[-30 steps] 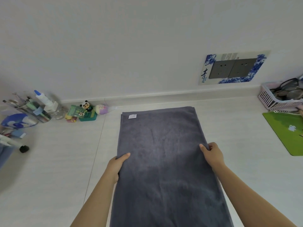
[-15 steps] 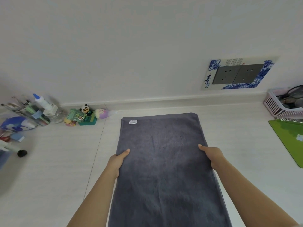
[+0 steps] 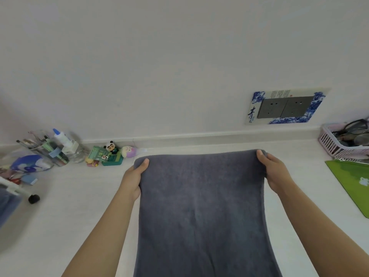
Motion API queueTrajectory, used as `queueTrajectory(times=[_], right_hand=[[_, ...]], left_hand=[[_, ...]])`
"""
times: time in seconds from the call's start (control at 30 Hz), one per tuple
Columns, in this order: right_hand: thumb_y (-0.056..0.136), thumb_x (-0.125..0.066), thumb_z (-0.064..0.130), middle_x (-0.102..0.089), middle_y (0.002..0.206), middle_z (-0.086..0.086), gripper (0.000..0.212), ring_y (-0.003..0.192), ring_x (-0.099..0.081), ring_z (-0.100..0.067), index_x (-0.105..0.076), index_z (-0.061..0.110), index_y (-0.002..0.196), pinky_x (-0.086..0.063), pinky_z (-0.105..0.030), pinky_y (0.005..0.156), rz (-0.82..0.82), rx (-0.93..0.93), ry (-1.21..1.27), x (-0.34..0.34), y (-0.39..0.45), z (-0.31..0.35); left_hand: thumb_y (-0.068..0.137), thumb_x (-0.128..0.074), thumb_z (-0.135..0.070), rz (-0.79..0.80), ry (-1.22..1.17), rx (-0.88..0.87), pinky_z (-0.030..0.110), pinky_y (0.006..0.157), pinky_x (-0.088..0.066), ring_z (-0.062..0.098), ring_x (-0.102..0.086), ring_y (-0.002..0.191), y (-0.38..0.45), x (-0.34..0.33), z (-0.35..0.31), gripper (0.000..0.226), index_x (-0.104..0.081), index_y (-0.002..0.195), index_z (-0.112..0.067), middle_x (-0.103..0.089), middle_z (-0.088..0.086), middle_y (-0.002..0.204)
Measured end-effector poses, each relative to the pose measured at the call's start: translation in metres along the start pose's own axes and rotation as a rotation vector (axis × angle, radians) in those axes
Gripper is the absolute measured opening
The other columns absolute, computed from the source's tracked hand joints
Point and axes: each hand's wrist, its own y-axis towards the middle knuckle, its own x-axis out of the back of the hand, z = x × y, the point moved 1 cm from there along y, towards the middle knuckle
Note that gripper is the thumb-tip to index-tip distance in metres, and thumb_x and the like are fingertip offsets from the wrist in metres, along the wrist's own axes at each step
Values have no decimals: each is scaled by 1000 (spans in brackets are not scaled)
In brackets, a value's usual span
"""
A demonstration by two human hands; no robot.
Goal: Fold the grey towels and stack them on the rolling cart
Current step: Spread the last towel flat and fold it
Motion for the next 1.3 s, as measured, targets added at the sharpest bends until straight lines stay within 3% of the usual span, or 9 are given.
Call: queueTrajectory(times=[0.23,0.43,0.57,0.63,0.73,0.87,1.03,1.2,1.3], right_hand=[[95,-51,30,-60,122,-3,35,113,-54,-17,-57,7,121,-44,-28,89,51,272,194,-13,-4,103],[55,-68,53,-69,98,10,58,93,-63,-2,-64,19,101,-50,-16,76,138,433,262,-6,-41,129],[35,-82,67,-67,103,4,85,99,-62,-9,-61,17,101,-48,-23,83,95,329,260,11,-44,81],[53,-80,60,-64,102,-9,67,104,-59,-25,-58,12,96,-43,-29,87,39,197,235,21,-46,43],[92,-56,19,-60,110,-25,17,112,-54,-40,-61,4,88,-43,-35,84,-29,46,67,38,-56,-24],[89,-61,21,-63,107,-20,19,93,-57,-32,-64,2,86,-45,-37,82,-37,-172,-141,62,-73,-89],[89,-59,40,-62,104,-13,43,101,-55,-31,-63,-1,100,-42,-40,92,-37,-280,-365,63,-99,-109],[92,-57,30,-53,71,-15,39,72,-45,-26,-52,1,67,-32,-35,62,-102,-130,-459,57,-109,-107],[93,-54,22,-47,73,-10,35,73,-41,-24,-48,-2,69,-31,-34,63,-188,-87,-306,62,-114,-106]], left_hand=[[93,-59,-20,95,-58,-335,24,74,-51,11,-65,94,-20,-41,-109,12,-64,100,-12,-69,1,101],[96,-53,-21,174,-44,-494,26,91,-45,9,-57,109,-45,-37,-134,17,-58,110,-12,-64,-2,113],[90,-53,-15,263,19,-438,31,99,-42,17,-58,114,-41,-13,-83,32,-57,119,-3,-63,7,120],[85,-57,-15,248,104,-353,31,98,-43,23,-58,114,-41,5,-41,35,-59,117,-1,-65,12,117],[75,-74,-28,246,269,-145,28,88,-46,27,-62,109,-50,38,29,37,-68,103,-6,-71,13,105],[41,-82,-69,307,470,87,33,96,-47,20,-67,102,-68,71,92,87,-73,102,-8,-73,7,103],[79,-63,-60,292,642,280,26,89,-49,12,-68,97,-81,76,119,53,-72,103,-14,-73,-5,102],[95,-56,-30,-13,667,76,34,77,-47,22,-61,87,-86,59,126,27,-67,84,-9,-67,4,92],[97,-51,-27,-138,521,-35,33,69,-39,22,-53,79,-94,55,120,33,-62,85,2,-62,6,84]])
